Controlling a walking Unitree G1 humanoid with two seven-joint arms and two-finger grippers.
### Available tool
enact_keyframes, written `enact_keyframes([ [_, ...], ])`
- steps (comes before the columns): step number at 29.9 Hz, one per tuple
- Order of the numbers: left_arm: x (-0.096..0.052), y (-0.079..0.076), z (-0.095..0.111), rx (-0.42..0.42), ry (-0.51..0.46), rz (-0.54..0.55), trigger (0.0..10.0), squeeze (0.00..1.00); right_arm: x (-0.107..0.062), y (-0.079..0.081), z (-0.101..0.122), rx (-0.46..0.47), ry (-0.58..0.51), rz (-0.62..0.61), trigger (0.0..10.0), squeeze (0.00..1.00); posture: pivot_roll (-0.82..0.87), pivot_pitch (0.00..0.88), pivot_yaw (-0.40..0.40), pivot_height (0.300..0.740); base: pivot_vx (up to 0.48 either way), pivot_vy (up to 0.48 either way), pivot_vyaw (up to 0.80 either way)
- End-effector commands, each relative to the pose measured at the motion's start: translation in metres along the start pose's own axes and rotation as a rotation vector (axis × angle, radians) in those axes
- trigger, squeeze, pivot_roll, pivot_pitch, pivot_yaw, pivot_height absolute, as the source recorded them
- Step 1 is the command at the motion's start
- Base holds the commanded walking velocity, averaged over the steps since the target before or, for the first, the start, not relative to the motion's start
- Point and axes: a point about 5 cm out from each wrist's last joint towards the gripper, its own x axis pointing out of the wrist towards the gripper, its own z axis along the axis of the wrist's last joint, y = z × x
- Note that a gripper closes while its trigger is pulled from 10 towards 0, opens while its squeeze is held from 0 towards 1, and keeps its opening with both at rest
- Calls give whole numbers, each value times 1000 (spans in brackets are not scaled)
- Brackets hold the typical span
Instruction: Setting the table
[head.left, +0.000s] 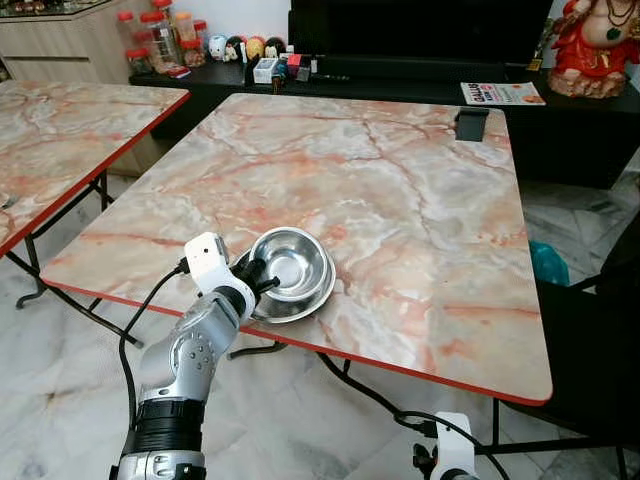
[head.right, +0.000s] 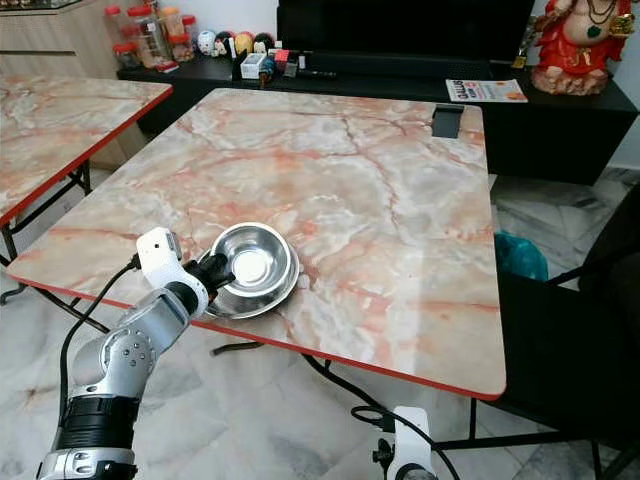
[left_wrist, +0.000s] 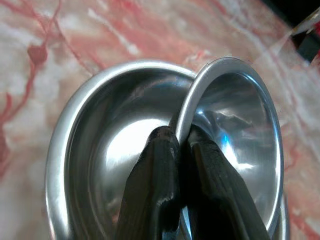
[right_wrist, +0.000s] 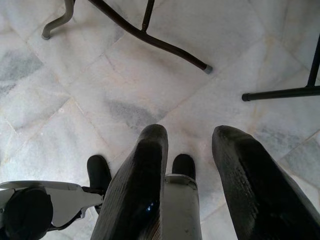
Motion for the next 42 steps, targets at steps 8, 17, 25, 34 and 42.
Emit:
enact_keyframes([
  [8, -2, 8, 1, 18, 22, 57, 10000, 0, 1, 2, 2, 9, -6, 5, 10000, 0, -166, 0, 66, 740, 0, 0, 0],
  [17, -1, 10, 2, 14, 25, 83, 10000, 0, 1, 2, 2, 8, -8, 5, 10000, 0, -164, 0, 65, 740, 0, 0, 0],
  [25, -1, 10, 1, 16, 35, 93, 10000, 0, 1, 2, 2, 9, -8, 3, 10000, 0, -166, 0, 63, 740, 0, 0, 0],
  [34, -1, 15, 0, 19, 42, 127, 10000, 478, 1, 2, 3, 9, -9, 5, 10000, 0, -163, 0, 61, 740, 0, 0, 0],
  [42, 0, 13, 3, 34, 36, 118, 10000, 1000, 1, 2, 3, 11, -9, 5, 10000, 0, -165, 0, 63, 740, 0, 0, 0],
])
